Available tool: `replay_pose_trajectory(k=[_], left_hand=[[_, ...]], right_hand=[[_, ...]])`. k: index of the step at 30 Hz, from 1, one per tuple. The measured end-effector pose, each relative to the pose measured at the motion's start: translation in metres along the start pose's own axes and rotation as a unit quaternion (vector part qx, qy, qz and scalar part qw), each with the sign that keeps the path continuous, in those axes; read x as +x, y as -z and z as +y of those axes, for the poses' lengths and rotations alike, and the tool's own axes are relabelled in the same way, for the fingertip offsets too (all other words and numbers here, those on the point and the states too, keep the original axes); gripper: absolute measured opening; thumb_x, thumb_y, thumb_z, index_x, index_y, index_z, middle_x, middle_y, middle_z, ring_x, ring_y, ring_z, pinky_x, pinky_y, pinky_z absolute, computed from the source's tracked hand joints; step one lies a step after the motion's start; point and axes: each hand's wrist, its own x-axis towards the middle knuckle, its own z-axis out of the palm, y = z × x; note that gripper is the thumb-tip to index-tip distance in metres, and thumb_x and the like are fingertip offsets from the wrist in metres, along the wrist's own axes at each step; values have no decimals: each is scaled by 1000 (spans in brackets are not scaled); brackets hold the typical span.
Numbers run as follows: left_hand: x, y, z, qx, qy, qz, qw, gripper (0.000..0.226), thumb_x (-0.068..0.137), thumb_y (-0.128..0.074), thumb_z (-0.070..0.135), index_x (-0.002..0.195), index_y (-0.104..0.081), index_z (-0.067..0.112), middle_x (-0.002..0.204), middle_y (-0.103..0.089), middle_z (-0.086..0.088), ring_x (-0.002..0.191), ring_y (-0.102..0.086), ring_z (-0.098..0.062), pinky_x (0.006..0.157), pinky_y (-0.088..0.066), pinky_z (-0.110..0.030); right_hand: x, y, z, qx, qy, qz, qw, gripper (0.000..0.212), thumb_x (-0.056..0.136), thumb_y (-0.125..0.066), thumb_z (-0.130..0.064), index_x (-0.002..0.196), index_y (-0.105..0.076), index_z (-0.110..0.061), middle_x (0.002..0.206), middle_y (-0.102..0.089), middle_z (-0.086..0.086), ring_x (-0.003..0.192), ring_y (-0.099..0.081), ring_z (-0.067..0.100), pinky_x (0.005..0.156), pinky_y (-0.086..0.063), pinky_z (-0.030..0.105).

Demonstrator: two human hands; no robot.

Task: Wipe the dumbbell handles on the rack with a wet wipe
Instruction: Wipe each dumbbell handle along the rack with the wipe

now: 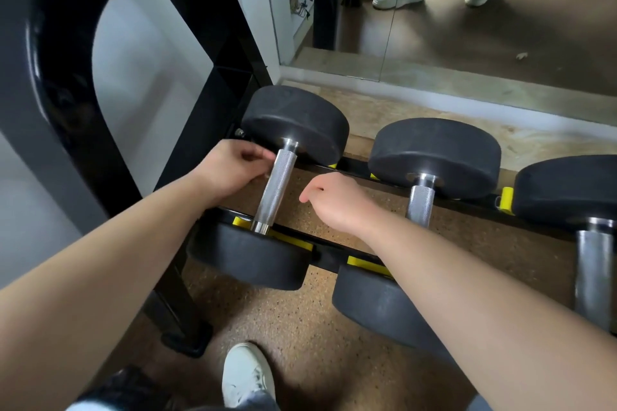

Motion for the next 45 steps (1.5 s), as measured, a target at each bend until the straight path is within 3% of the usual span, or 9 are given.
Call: replay_pose_trajectory(k=[7, 15, 22, 28, 30, 32, 34, 40, 45], left_hand=[[-38, 18, -2, 12, 17, -92, 996, 10, 89, -75, 1, 93, -76, 10, 74, -76, -2, 68, -72, -10, 65, -56, -15], [-7, -9, 22, 14, -65, 84, 994, 18, 93, -72, 10, 87, -74, 27, 80, -75, 7, 73, -71, -5, 82, -56, -23], [-39, 18, 10, 163, -86, -122, 975, 19, 87, -78, 9, 85, -77, 28, 78, -73, 21, 72, -65, 7, 71, -45, -6], [-39, 12, 17, -117, -136, -144, 973, 23, 94, -68, 7, 85, -75, 27, 94, -73, -2, 87, -66, -16, 79, -54, -25], [-39, 7, 17, -211, -115, -168, 956, 21, 93, -66, 8, 83, -75, 25, 96, -69, -7, 89, -64, -20, 77, -53, -28], [-40, 4, 16, -221, -103, -137, 960, 23, 93, -67, 4, 83, -74, 24, 91, -70, -6, 84, -64, -16, 73, -52, -26], [-42, 2, 14, -130, -108, -59, 984, 17, 92, -71, 3, 88, -73, 20, 86, -72, 1, 80, -66, -9, 72, -52, -22], [-44, -9, 17, 96, -74, 25, 992, 12, 85, -79, 21, 82, -73, 30, 79, -69, 17, 74, -62, 10, 69, -41, -5], [-49, -6, 13, 93, 2, 175, 980, 14, 88, -64, 20, 86, -72, 32, 80, -66, 12, 70, -60, -3, 58, -43, -15]], right_hand=[[2, -4, 5, -26, 11, -38, 999, 33, 101, -48, -20, 113, -78, -23, 128, -70, -2, 120, -61, 21, 100, -48, 34], [5, -2, 9, 1, 21, -15, 1000, 35, 103, -44, -18, 112, -77, -25, 127, -69, -4, 119, -60, 17, 94, -43, 29], [8, 0, 8, 54, 42, 25, 997, 28, 103, -49, -24, 112, -76, -28, 112, -69, -15, 109, -61, 7, 86, -45, 25], [4, -2, -8, 179, 130, 30, 975, 25, 98, -67, -35, 120, -72, -28, 90, -75, -16, 82, -68, -1, 74, -53, 23], [1, -1, -15, 268, 119, -15, 956, 21, 99, -68, -28, 117, -72, -19, 63, -65, -16, 52, -57, 1, 51, -44, 19], [0, -1, -19, 346, 71, -48, 934, 21, 100, -67, -20, 119, -71, -12, 52, -50, -10, 41, -35, 8, 41, -25, 24], [2, -1, -22, 363, 29, -25, 931, 21, 97, -69, -16, 118, -72, -12, 66, -59, 0, 47, -37, 8, 42, -27, 24], [19, -9, -27, 116, 152, 214, 958, 20, 97, -69, -28, 115, -78, -26, 105, -77, -12, 98, -70, 2, 86, -55, 23], [18, -14, -27, -260, 269, 237, 897, 30, 106, -52, -39, 98, -79, -28, 99, -70, -3, 85, -69, 20, 59, -49, 28]])
